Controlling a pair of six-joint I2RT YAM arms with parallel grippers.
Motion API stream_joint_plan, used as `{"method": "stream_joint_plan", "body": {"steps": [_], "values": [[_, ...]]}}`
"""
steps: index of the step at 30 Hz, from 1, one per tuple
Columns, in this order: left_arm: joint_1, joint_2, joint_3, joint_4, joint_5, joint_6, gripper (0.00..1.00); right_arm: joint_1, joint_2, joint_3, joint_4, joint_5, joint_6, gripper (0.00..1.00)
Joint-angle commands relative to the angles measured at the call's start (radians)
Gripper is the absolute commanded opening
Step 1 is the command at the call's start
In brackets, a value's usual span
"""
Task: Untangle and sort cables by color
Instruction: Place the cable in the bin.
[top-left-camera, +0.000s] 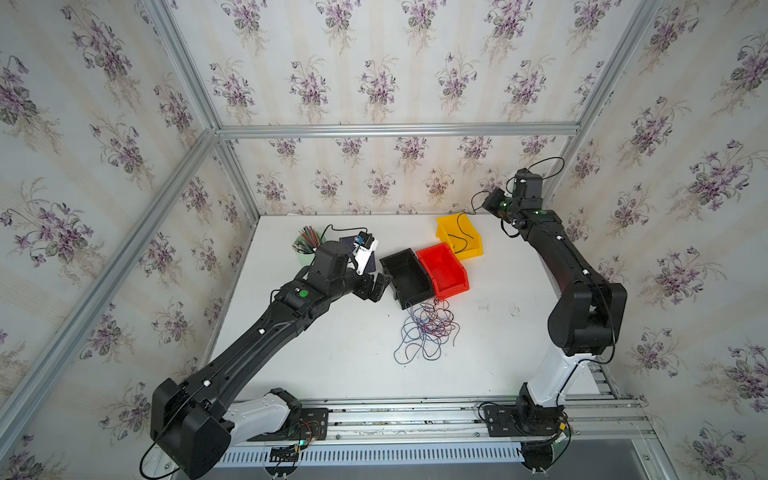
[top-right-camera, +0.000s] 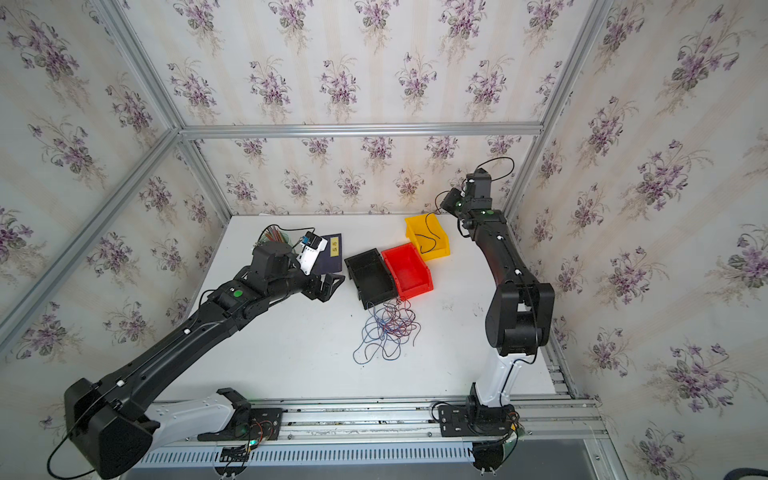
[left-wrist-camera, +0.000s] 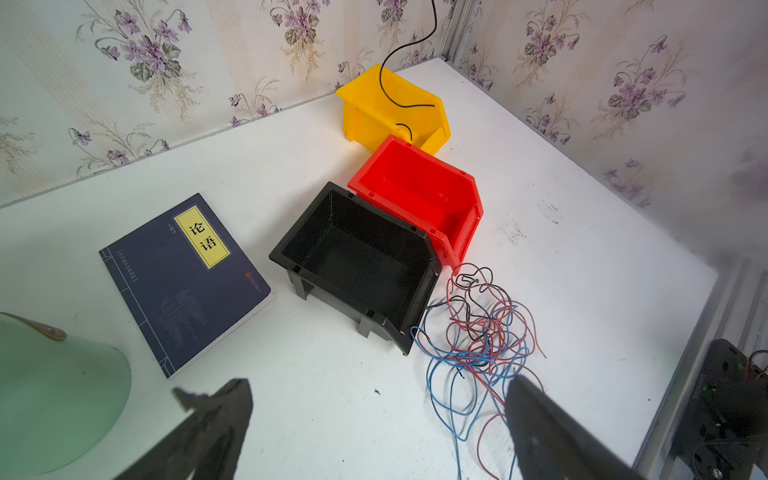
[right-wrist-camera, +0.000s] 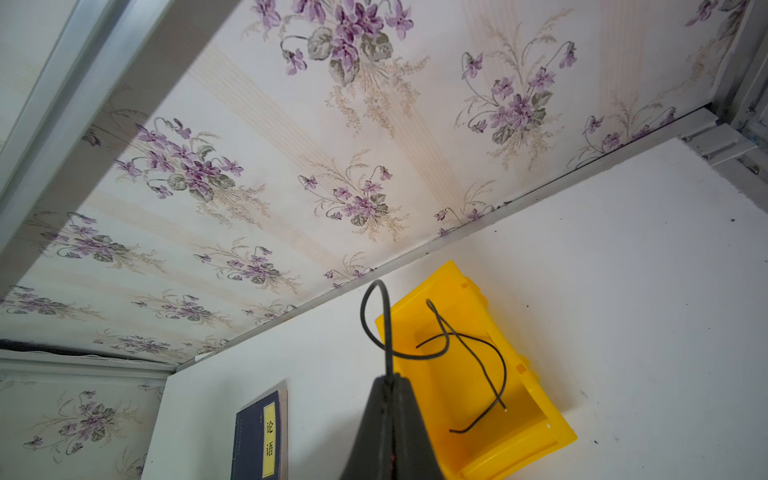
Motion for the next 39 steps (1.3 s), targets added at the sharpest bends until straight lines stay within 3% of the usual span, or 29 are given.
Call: {"method": "stream_joint_plan", "body": {"steps": [1,18,39], "values": [[0.002,0.014,0.013,-0.009,-0.007,0.011,0.98,-0.008,0.025,0.004,0.044,-0.019,-0.001,0.00],[0.008,0.051,0.026,-0.027,-0.017,0.010,0.98,-0.001,0.203,-0.012,0.099,-0.087,0.058,0.00],[0.010,0.046,0.011,-0.053,-0.025,0.016,0.99,0.054,0.383,0.022,0.080,-0.082,0.020,0.00]]}}
